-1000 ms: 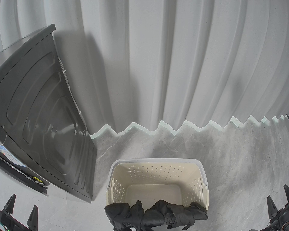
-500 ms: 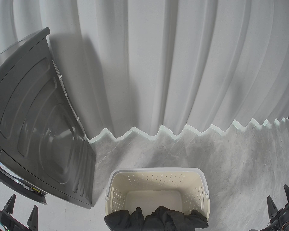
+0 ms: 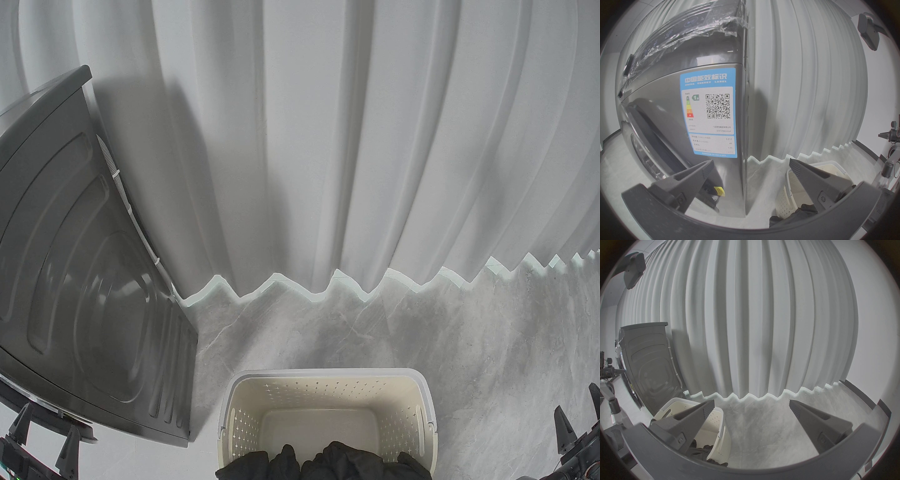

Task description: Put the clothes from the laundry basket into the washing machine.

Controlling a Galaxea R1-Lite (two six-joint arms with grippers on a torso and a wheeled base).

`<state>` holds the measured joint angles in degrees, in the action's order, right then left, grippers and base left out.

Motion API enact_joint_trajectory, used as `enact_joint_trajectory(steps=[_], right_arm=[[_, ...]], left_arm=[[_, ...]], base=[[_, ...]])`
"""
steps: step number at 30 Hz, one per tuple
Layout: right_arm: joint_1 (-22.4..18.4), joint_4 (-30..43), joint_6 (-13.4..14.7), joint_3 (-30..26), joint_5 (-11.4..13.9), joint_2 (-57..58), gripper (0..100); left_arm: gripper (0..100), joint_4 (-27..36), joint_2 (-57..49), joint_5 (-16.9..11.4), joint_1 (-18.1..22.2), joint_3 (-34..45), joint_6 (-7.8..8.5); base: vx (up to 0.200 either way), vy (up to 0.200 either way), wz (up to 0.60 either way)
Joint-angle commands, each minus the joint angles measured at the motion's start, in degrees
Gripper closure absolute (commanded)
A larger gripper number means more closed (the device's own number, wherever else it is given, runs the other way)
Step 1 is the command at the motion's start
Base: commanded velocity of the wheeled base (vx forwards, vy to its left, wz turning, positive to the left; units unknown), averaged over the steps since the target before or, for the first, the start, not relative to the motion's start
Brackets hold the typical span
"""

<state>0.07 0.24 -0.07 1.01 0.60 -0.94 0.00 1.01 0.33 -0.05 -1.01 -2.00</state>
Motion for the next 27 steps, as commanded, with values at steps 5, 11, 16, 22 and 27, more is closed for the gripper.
enact_joint_trajectory(steps=[5, 11, 16, 22, 27], right_arm=[[0.01, 0.02, -0.01, -0.92, 0.02, 0.94, 0], [0.01, 0.02, -0.01, -0.92, 0.02, 0.94, 0], [0.01, 0.02, -0.01, -0.92, 0.02, 0.94, 0], [0.01, 0.02, -0.01, -0.92, 0.02, 0.94, 0], [0.01, 0.02, -0.01, -0.92, 0.02, 0.94, 0]], left_arm=[[0, 0.00, -1.01, 0.02, -0.04, 0.92, -0.11], [0, 0.00, -1.01, 0.02, -0.04, 0.92, -0.11], [0, 0.00, -1.01, 0.02, -0.04, 0.92, -0.11], [0, 0.00, -1.01, 0.02, -0.04, 0.92, -0.11], [0, 0.00, -1.01, -0.07, -0.04, 0.92, -0.02]], base=[[0.000, 0.000, 0.00], [0.000, 0.000, 0.00], [0.000, 0.000, 0.00], [0.000, 0.000, 0.00], [0.000, 0.000, 0.00]])
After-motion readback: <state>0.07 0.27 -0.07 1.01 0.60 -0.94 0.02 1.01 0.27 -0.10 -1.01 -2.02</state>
